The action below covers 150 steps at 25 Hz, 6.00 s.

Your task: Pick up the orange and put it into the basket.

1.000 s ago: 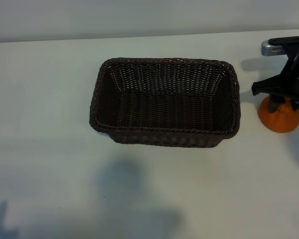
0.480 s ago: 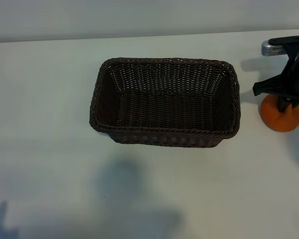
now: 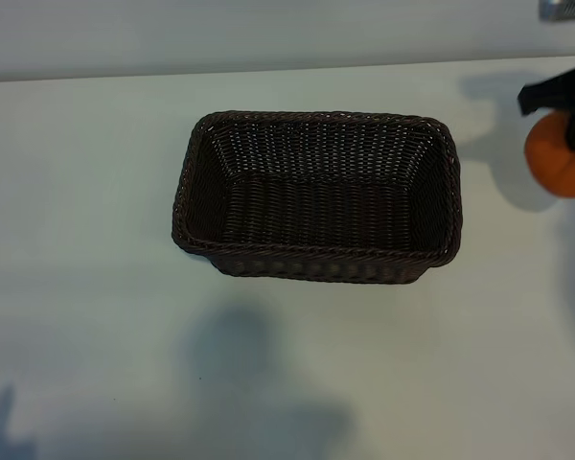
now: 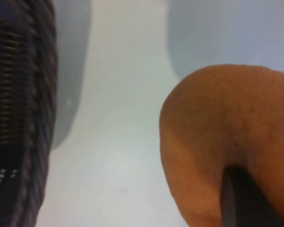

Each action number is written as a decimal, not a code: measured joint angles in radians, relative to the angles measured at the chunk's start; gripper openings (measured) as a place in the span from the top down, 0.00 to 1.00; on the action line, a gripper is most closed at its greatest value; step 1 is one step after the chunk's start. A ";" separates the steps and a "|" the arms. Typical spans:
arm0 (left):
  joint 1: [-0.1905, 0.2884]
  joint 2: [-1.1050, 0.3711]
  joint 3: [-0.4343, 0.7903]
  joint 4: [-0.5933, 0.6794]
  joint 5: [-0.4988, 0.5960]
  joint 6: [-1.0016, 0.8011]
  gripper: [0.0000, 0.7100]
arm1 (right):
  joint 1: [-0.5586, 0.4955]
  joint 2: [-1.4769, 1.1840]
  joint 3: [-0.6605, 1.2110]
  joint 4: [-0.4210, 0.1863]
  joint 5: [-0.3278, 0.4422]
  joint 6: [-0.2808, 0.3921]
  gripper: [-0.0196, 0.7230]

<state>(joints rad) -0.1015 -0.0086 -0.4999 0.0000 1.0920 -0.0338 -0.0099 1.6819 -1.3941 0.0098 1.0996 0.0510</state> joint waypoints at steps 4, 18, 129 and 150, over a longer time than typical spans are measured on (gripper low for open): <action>0.000 0.000 0.000 0.000 -0.001 0.000 0.16 | 0.003 -0.031 -0.040 0.002 0.052 -0.005 0.87; 0.000 0.000 0.000 0.000 -0.001 0.000 0.16 | 0.343 -0.017 -0.198 0.024 0.117 0.024 0.88; 0.000 0.000 0.000 0.000 -0.001 0.000 0.16 | -0.322 -0.527 -0.155 -0.010 0.126 -0.045 0.19; 0.000 0.000 0.000 0.000 -0.001 0.000 0.16 | -0.260 -1.343 0.301 -0.003 0.130 -0.059 0.19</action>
<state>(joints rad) -0.1015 -0.0086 -0.4999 0.0000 1.0905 -0.0338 -0.2703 0.3385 -1.0934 0.0069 1.2296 -0.0084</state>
